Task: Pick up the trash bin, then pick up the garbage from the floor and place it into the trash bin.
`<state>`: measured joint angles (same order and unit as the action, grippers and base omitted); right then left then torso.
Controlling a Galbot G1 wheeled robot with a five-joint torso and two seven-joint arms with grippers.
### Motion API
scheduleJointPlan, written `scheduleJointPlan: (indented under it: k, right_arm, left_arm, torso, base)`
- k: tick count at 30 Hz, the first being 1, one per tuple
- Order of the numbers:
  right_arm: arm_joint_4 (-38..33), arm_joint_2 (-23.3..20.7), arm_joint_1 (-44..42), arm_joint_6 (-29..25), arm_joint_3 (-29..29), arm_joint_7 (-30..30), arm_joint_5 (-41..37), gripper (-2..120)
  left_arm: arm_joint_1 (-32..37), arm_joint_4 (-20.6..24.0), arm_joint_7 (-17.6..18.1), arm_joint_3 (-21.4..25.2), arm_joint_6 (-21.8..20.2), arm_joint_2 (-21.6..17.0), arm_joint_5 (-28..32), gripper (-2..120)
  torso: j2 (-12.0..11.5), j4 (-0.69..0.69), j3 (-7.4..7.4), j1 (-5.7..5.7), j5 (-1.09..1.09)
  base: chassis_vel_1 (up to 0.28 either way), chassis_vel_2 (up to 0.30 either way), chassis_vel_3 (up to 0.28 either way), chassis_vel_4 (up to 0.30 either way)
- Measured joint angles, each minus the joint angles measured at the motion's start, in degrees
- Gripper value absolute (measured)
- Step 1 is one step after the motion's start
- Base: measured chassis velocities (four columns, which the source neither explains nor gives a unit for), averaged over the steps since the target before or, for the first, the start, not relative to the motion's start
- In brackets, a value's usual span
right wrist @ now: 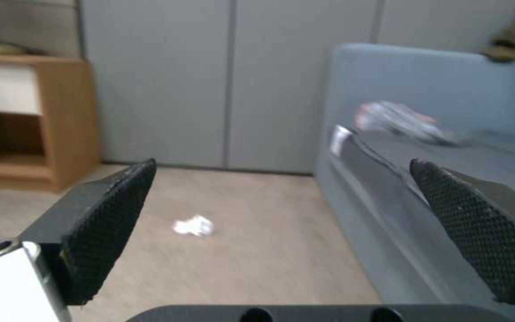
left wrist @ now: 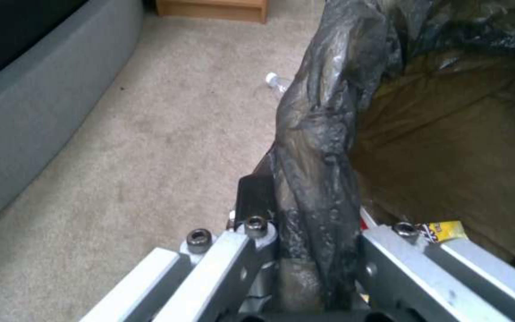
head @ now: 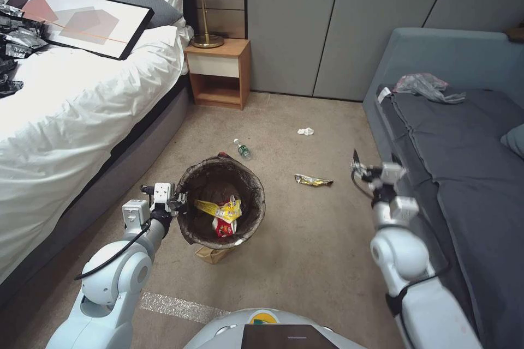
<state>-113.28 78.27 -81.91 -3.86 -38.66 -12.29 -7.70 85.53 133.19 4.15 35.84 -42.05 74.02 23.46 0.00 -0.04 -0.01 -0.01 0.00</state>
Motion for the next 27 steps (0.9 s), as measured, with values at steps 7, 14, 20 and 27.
scheduleJointPlan:
  k: [7,14,20,27]
  right_arm:
    - [3.2,6.6,-3.8,-7.2,-2.5,2.1,5.0,100]
    - [3.5,6.8,-4.3,-7.9,-3.3,2.9,4.5,100]
    - [3.4,6.5,-3.6,-7.3,-3.2,2.8,3.9,100]
    - [3.2,6.5,-2.2,-6.2,-2.2,2.4,3.3,100]
  left_arm:
    - [0.5,0.4,-0.2,-0.4,0.1,0.0,-0.8,0]
    - [0.7,1.0,-0.3,-0.4,0.2,-0.3,-0.8,0]
    - [1.0,1.4,-0.3,-0.4,0.2,-0.1,-1.1,0]
    - [1.5,1.8,-0.5,-0.1,0.5,0.0,-1.5,0]
  torso:
    - [0.0,0.02,0.00,0.00,-0.01]
    - [0.0,0.01,0.00,0.00,-0.01]
    - [0.0,0.01,0.00,0.00,0.00]
    - [0.0,0.01,0.01,0.00,0.01]
  base:
    - [0.000,0.000,0.000,0.000]
    - [0.000,0.000,0.000,0.000]
    - [0.000,0.000,0.000,0.000]
    - [0.000,0.000,0.000,0.000]
